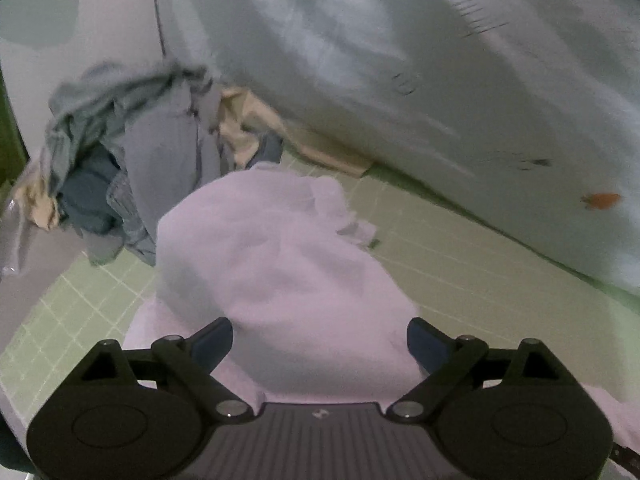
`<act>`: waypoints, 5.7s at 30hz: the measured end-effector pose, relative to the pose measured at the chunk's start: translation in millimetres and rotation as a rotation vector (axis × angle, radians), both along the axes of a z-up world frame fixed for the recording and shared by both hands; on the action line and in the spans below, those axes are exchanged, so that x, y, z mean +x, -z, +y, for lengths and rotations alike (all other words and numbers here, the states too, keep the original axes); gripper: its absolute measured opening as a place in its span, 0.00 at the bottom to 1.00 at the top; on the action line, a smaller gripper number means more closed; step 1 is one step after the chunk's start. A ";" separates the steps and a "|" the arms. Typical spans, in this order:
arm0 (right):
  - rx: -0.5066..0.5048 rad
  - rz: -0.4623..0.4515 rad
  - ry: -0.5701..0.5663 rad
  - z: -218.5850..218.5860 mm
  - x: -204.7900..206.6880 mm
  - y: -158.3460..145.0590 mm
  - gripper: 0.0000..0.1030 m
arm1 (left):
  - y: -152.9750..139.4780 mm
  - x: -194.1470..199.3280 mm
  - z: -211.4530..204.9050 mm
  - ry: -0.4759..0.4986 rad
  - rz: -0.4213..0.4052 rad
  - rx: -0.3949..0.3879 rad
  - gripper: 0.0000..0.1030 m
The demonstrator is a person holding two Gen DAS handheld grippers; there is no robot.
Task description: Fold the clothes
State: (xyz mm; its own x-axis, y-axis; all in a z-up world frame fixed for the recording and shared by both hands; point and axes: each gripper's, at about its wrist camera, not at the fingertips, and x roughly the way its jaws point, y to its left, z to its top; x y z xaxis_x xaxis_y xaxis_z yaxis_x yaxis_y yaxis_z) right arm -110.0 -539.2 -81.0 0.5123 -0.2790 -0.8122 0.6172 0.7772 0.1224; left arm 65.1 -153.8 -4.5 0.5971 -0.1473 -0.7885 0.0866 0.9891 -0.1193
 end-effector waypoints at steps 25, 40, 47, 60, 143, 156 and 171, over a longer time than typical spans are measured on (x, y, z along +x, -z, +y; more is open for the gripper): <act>-0.260 -0.068 0.038 -40.9 110.0 -45.0 0.77 | 2.9 37.8 7.1 -0.015 -0.002 -0.050 0.83; -0.119 -0.045 0.017 145.3 -4.0 -18.0 0.80 | 26.9 -14.2 117.5 0.084 0.060 0.008 0.86; -0.100 -0.115 0.153 221.9 -34.4 -9.8 0.80 | 40.7 -18.0 156.5 0.207 0.068 0.047 0.86; -0.048 -0.058 0.103 297.1 -21.8 12.5 0.80 | 38.5 -36.0 196.8 0.274 0.083 0.033 0.86; -0.009 0.003 0.051 153.3 -69.3 32.9 0.72 | -13.4 70.3 168.3 0.026 -0.115 -0.185 0.14; 0.038 -0.020 0.103 218.5 -71.0 52.7 0.72 | 1.4 63.5 191.3 0.155 -0.061 -0.183 0.14; -0.123 -0.087 -0.002 230.2 -41.4 56.5 0.07 | 3.3 50.5 185.5 0.145 -0.067 -0.168 0.14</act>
